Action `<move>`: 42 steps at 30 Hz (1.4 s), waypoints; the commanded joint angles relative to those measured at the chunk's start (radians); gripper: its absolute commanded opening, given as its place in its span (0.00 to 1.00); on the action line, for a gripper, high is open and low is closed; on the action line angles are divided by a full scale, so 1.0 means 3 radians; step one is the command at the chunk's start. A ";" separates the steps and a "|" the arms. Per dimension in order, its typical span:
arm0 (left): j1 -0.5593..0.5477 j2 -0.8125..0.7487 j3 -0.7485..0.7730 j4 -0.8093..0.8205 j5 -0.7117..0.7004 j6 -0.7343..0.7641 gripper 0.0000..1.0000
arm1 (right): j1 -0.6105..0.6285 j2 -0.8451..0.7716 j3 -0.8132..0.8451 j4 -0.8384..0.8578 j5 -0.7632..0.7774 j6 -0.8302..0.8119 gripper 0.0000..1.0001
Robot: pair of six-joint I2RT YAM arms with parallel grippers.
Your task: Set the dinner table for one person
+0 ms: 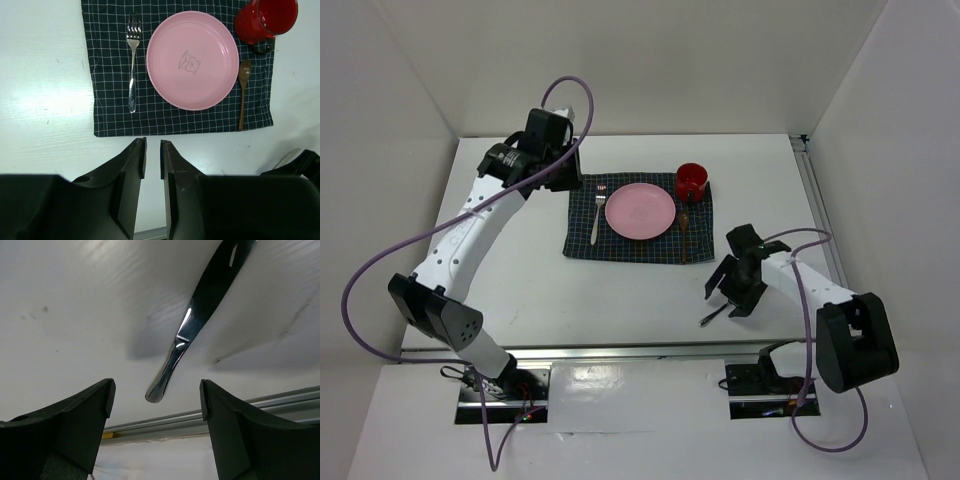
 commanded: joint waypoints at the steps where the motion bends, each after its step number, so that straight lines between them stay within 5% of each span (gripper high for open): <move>1: 0.0000 -0.0045 0.0087 0.0069 0.0088 -0.0036 0.36 | 0.0228 0.0148 0.0054 0.0034 0.0265 0.0318 0.78; 7: 0.0000 -0.0044 0.0088 0.0033 0.0046 -0.0006 0.36 | 0.0295 0.0414 0.0023 0.0142 0.0265 0.0492 0.73; 10: 0.0000 -0.0080 0.0052 0.0033 0.0016 -0.0006 0.36 | 0.0377 0.0445 0.0023 0.0177 0.0347 0.0599 0.60; 14: 0.0000 -0.0187 -0.0050 0.0151 0.0087 -0.0006 0.36 | 0.0408 0.0506 0.0023 0.0289 0.0414 0.0635 0.29; 21: 0.0000 -0.0152 -0.0050 0.0186 0.0154 0.0025 0.36 | 0.0408 0.0415 0.0278 0.0152 0.0842 0.0411 0.01; 28: 0.0036 -0.0116 -0.0051 0.0141 0.0113 0.0071 0.36 | 0.0408 0.0440 0.0932 -0.0088 0.0971 -0.0601 0.00; 35: 0.0270 -0.0090 0.0042 0.0048 0.0118 0.0163 0.36 | 0.0408 0.1159 0.1720 -0.0084 0.0466 -0.1812 0.00; 42: 0.0368 -0.0152 0.0011 0.0013 0.0185 0.0194 0.36 | 0.0377 0.2065 0.2726 -0.0313 0.0255 -0.2039 0.00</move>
